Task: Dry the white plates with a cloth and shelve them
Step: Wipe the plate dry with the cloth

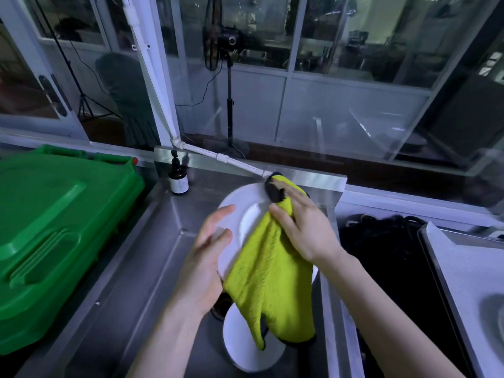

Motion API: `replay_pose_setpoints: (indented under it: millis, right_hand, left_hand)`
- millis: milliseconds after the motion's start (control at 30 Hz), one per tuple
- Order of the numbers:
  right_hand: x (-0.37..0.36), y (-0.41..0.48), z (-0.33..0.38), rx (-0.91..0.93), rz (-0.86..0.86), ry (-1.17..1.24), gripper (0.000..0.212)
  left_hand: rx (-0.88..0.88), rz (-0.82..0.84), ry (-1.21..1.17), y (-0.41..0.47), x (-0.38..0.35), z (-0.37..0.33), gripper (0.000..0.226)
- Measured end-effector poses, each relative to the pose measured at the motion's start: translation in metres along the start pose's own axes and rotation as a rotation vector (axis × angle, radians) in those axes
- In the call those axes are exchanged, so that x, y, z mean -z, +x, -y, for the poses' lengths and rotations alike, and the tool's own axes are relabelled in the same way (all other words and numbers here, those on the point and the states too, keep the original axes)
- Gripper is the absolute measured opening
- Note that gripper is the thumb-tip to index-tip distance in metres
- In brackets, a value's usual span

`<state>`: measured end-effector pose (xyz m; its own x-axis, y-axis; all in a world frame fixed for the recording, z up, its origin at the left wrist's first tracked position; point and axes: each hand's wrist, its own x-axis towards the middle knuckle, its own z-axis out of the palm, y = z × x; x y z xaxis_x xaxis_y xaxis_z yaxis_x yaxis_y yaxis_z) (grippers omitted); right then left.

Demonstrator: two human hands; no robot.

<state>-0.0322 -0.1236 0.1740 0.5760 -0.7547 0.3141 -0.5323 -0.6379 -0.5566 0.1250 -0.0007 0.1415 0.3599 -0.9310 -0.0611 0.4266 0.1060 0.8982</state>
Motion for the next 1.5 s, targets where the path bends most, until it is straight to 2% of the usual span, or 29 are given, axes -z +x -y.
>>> replay_pose_setpoints:
  millis: [67,133,233,333,433,533,667,733,833,1033,1233,1300,1433,1500]
  right_hand:
    - [0.004,-0.007,-0.015,-0.134,-0.026,0.008,0.054]
    - [0.003,-0.013,-0.019,-0.16,-0.049,0.018,0.058]
    - [-0.005,-0.015,-0.002,0.019,-0.054,0.054,0.057]
    - [-0.017,-0.013,0.02,0.289,0.052,-0.048,0.057]
    - [-0.021,-0.005,0.025,0.364,0.114,-0.115,0.055]
    - [-0.012,0.004,0.018,0.221,0.061,-0.067,0.054]
    - [0.0,-0.007,-0.007,-0.138,-0.061,0.118,0.052]
    - [-0.003,-0.029,-0.015,-0.174,-0.104,0.242,0.055]
    - [-0.022,-0.067,-0.01,-0.02,-0.159,0.246,0.057]
    - [-0.063,-0.071,0.028,0.403,-0.124,-0.14,0.054]
    - [-0.058,-0.067,0.012,0.523,-0.073,-0.313,0.061]
    - [-0.052,-0.077,-0.003,0.451,-0.103,-0.212,0.062]
    - [-0.027,-0.073,-0.017,-0.053,-0.178,0.288,0.051]
    - [-0.014,-0.058,-0.018,-0.135,-0.129,0.384,0.048]
  left_hand:
    - [-0.018,-0.012,-0.015,0.0,0.007,-0.005,0.037]
    - [-0.042,0.005,-0.005,0.002,0.01,-0.009,0.038]
    - [-0.05,0.05,0.071,0.005,0.002,-0.008,0.038]
    - [-0.05,0.08,0.034,0.006,-0.006,-0.001,0.037]
    - [-0.04,0.064,-0.019,0.006,-0.007,0.004,0.042]
    - [-0.015,0.008,-0.039,0.007,-0.002,0.003,0.038]
    - [-0.072,-0.099,-0.136,0.012,0.006,-0.006,0.032]
    - [-0.099,-0.135,-0.204,0.017,0.009,-0.009,0.032]
    - [-0.114,-0.182,-0.286,0.023,0.009,-0.012,0.038]
    - [-0.082,-0.204,-0.235,0.032,-0.015,-0.005,0.039]
    - [-0.021,-0.259,-0.323,0.038,-0.01,-0.009,0.039]
    - [-0.047,-0.242,-0.347,0.038,-0.004,-0.01,0.037]
    - [-0.034,-0.226,-0.296,0.03,0.007,-0.008,0.037]
    - [-0.013,-0.204,-0.273,0.027,0.007,-0.008,0.038]
